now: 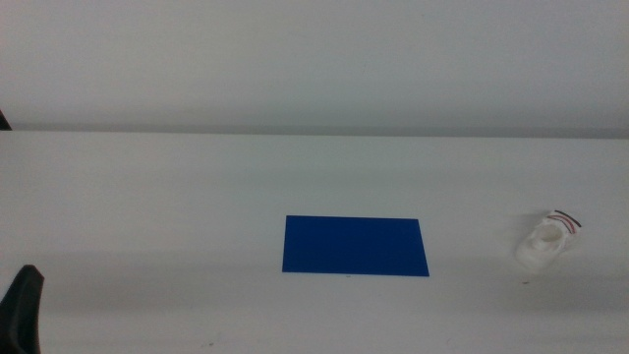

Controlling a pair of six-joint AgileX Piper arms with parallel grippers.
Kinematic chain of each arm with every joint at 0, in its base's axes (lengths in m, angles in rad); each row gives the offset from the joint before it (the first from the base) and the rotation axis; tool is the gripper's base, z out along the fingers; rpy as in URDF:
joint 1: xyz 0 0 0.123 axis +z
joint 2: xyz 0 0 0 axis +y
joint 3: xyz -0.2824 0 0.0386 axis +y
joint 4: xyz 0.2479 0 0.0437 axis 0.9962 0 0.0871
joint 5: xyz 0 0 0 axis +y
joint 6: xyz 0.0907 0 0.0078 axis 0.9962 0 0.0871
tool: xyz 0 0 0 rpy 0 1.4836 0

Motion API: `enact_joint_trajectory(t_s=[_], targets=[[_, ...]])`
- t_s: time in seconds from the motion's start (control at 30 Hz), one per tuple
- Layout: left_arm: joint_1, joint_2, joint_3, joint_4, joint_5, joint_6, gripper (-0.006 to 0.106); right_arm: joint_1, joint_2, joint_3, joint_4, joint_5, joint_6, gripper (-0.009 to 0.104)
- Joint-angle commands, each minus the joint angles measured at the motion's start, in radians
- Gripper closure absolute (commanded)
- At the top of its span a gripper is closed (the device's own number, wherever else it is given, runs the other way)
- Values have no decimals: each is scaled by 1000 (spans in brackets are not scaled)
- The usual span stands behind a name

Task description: Use one arm to grab the shoe from the table and place it on the mat.

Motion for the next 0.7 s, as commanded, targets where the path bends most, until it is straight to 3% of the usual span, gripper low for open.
enact_joint_trajectory(t_s=[0.0, 0.23, 0.33, 0.43, 0.57, 0.67], targets=[[-2, -41, 43, -2, -11, -6, 7, -2, -40, 32, 0, 27, -1, 3], [-2, -41, 43, -2, -11, -6, 7, -2, 122, -303, 38, 350, -1, 3], [-2, -41, 43, -2, -11, -6, 7, -2, 300, -509, 121, 647, 28, 3], [-2, -41, 43, -2, -11, -6, 7, -2, 494, -701, 136, 933, 50, 3], [-2, -41, 43, -2, -11, -6, 7, -2, 732, -822, 133, 1058, 122, 3], [-2, -41, 43, -2, -11, -6, 7, -2, 848, -846, 118, 1057, 247, 3]])
